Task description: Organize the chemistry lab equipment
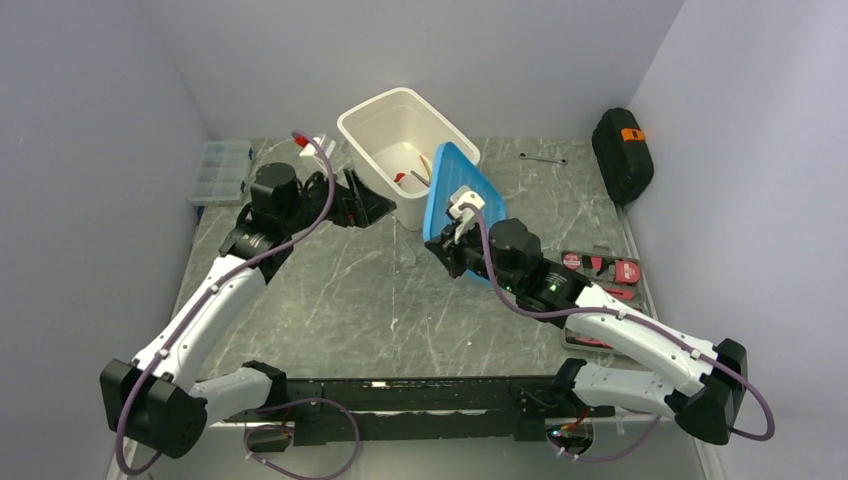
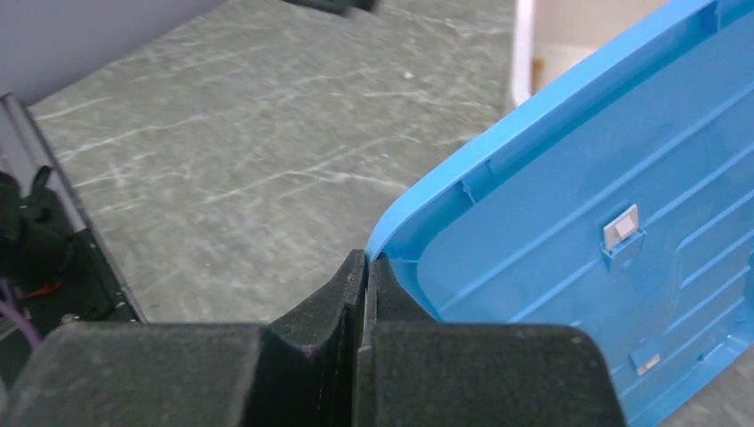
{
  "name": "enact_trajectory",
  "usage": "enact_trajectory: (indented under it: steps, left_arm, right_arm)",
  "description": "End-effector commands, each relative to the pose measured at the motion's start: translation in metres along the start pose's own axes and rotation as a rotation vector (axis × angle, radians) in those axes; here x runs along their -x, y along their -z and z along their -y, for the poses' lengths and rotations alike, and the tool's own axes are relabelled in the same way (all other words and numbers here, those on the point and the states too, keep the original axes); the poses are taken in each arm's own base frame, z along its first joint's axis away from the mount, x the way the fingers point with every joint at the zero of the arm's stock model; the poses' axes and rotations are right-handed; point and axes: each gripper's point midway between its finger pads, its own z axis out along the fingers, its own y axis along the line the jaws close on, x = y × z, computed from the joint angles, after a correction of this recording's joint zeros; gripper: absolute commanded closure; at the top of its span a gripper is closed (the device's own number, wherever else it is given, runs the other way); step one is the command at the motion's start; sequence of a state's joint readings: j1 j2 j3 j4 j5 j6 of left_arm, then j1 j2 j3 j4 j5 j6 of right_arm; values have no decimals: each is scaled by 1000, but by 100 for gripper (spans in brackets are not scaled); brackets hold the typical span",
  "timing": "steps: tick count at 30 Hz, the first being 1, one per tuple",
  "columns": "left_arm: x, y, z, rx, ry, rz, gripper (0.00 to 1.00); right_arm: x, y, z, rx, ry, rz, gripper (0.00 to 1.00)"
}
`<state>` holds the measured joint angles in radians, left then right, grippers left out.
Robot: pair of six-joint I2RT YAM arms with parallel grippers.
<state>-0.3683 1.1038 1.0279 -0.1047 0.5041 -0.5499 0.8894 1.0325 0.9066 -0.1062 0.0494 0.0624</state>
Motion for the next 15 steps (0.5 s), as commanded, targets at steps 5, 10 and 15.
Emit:
enact_trajectory:
  steps: [5, 10, 15]
  left_arm:
    - [10, -19, 28, -176, 91, -17, 5]
    - [6, -23, 30, -200, 104, -25, 5]
    - [-1, -28, 22, -170, 104, -41, 5]
  right_arm:
    - [35, -9, -52, 174, 39, 153, 100]
    - [25, -17, -68, 217, 51, 118, 100]
    - [21, -23, -79, 241, 71, 103, 100]
